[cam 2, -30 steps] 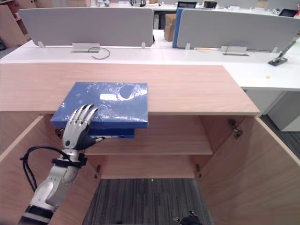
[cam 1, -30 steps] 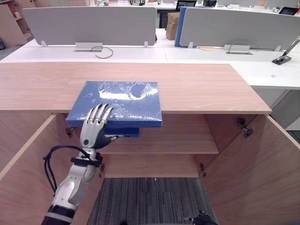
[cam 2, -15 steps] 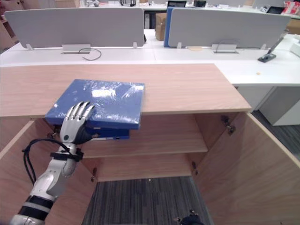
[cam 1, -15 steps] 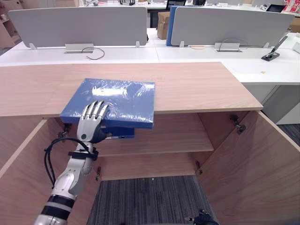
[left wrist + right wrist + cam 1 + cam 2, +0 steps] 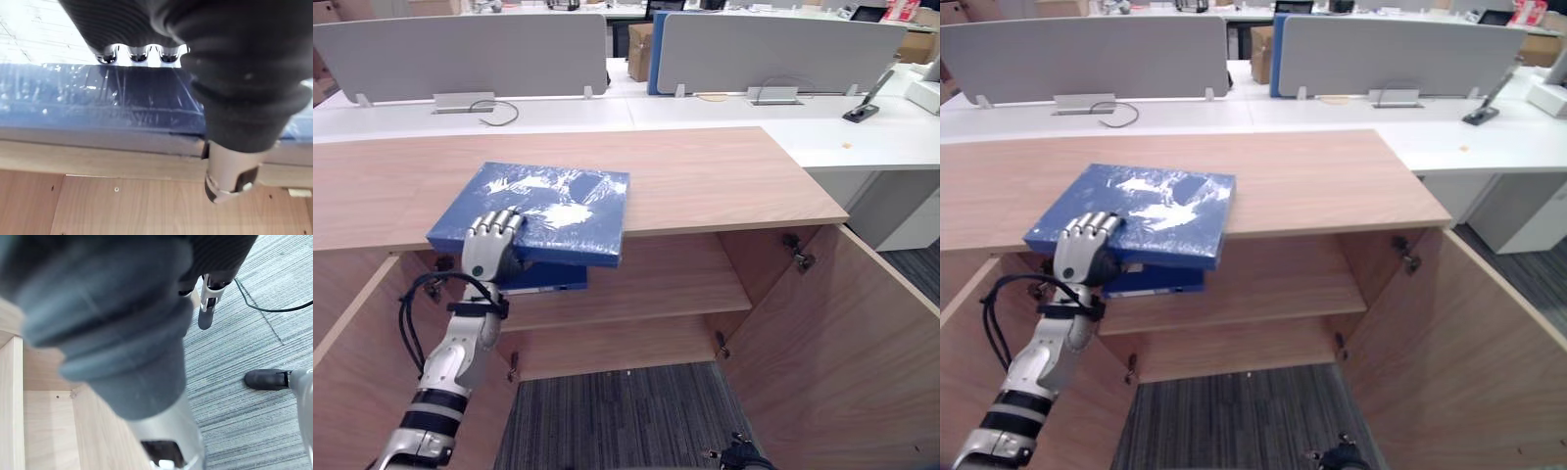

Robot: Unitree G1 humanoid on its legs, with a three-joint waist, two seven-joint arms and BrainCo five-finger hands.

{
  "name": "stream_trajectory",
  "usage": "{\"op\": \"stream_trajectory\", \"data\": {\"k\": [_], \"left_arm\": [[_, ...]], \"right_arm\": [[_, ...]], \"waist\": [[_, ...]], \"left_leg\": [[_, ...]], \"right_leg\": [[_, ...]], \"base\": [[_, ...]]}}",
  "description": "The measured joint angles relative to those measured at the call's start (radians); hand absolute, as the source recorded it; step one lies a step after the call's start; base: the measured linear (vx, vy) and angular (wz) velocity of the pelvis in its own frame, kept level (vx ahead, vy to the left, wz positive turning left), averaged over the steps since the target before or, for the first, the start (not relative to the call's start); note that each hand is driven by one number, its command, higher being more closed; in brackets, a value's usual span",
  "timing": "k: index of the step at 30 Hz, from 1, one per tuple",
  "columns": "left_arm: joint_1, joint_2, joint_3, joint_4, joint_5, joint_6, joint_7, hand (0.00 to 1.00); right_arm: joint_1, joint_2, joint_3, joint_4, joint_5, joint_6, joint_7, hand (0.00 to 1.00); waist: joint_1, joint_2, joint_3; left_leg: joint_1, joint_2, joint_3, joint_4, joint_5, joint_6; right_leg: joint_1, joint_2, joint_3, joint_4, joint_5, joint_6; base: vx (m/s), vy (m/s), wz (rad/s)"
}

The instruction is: Walk over to the cabinet, pick up the folder, carry it to the office cabinet, place the folder inside the office cabinet, then close the office cabinet door

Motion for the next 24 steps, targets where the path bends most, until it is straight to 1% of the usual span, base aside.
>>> {"op": "stream_trajectory", "data": {"k": [3,15,17,18,19,20,21,22,23,24], "left_arm": [[-0.016,0.000,0.000,0.004,0.000,0.010,0.016,1.00],[-0.058,0.000,-0.001,0.020,-0.008,0.017,0.027,1.00],[-0.057,-0.017,-0.002,0.008,-0.008,0.023,0.027,1.00],[-0.050,-0.037,-0.003,-0.018,-0.008,0.036,0.027,1.00],[-0.008,-0.083,-0.004,-0.103,-0.026,0.043,0.025,1.00],[0.015,-0.103,-0.007,-0.149,-0.046,0.040,0.023,1.00],[0.066,-0.146,-0.022,-0.241,-0.086,0.030,0.021,1.00],[0.093,-0.170,-0.036,-0.287,-0.102,0.021,0.019,1.00],[0.137,-0.214,-0.067,-0.361,-0.147,-0.011,0.010,1.00],[0.183,-0.247,-0.099,-0.420,-0.204,-0.056,-0.007,1.00]], "right_arm": [[0.000,0.000,-0.005,0.000,0.000,0.000,0.000,0.00],[-0.002,-0.001,-0.008,0.000,0.000,0.000,0.000,0.00],[0.000,-0.001,-0.008,0.000,0.000,0.000,-0.001,0.00],[0.001,-0.001,-0.008,0.001,0.000,0.001,-0.001,0.00],[0.003,-0.001,-0.008,0.001,0.000,0.001,-0.001,0.00],[0.004,-0.001,-0.008,0.001,0.000,0.002,-0.001,0.00],[0.007,-0.001,-0.008,0.002,0.000,0.003,-0.002,0.00],[0.009,-0.001,-0.009,0.002,0.000,0.004,-0.002,0.00],[0.015,-0.001,-0.011,0.003,0.000,0.007,-0.002,0.00],[0.017,-0.001,-0.011,0.004,0.001,0.011,-0.002,0.00]], "waist": [[-0.010,0.000,0.000],[-0.014,-0.001,-0.002],[-0.014,-0.001,-0.002],[-0.013,-0.001,-0.002],[-0.010,0.000,-0.002],[-0.010,0.000,-0.002],[-0.009,-0.001,-0.002],[-0.008,-0.001,-0.002],[-0.005,0.000,-0.002],[-0.001,0.001,-0.003]], "left_leg": [[0.000,0.000,0.002,0.000,0.000,0.000],[0.007,0.000,0.002,0.000,0.000,0.000],[0.008,0.000,0.001,0.000,0.000,0.000],[0.007,-0.001,0.001,0.000,0.000,0.000],[0.007,-0.002,0.000,0.000,0.000,0.001],[0.006,-0.003,-0.002,0.000,0.000,0.001],[0.003,-0.003,-0.004,0.000,0.000,0.001],[0.001,-0.003,-0.006,0.000,0.000,0.001],[0.000,-0.003,-0.008,0.000,0.000,0.001],[0.000,-0.003,-0.010,0.000,0.001,0.001]], "right_leg": [[-0.003,0.000,0.002,0.000,0.001,-0.001],[0.005,0.000,0.002,0.000,0.002,-0.003],[0.005,0.000,0.002,0.000,0.002,-0.003],[0.005,0.000,0.002,0.000,0.002,-0.003],[0.005,-0.002,0.002,0.000,0.002,-0.003],[0.004,-0.002,0.001,0.000,0.002,-0.003],[0.003,-0.002,-0.001,0.000,0.002,-0.003],[0.001,-0.002,-0.002,0.000,0.002,-0.003],[0.001,-0.002,-0.003,0.000,0.002,-0.003],[0.002,-0.001,-0.004,0.000,0.002,-0.003]], "base": [[-0.02,0.021,-0.02],[-0.02,0.015,0.00],[-0.04,0.031,0.00],[-0.04,0.034,0.01],[-0.04,0.043,0.01],[-0.03,0.039,0.03],[-0.02,0.029,0.04],[-0.01,0.019,0.06],[-0.01,0.008,0.05],[0.00,0.004,0.03]]}}
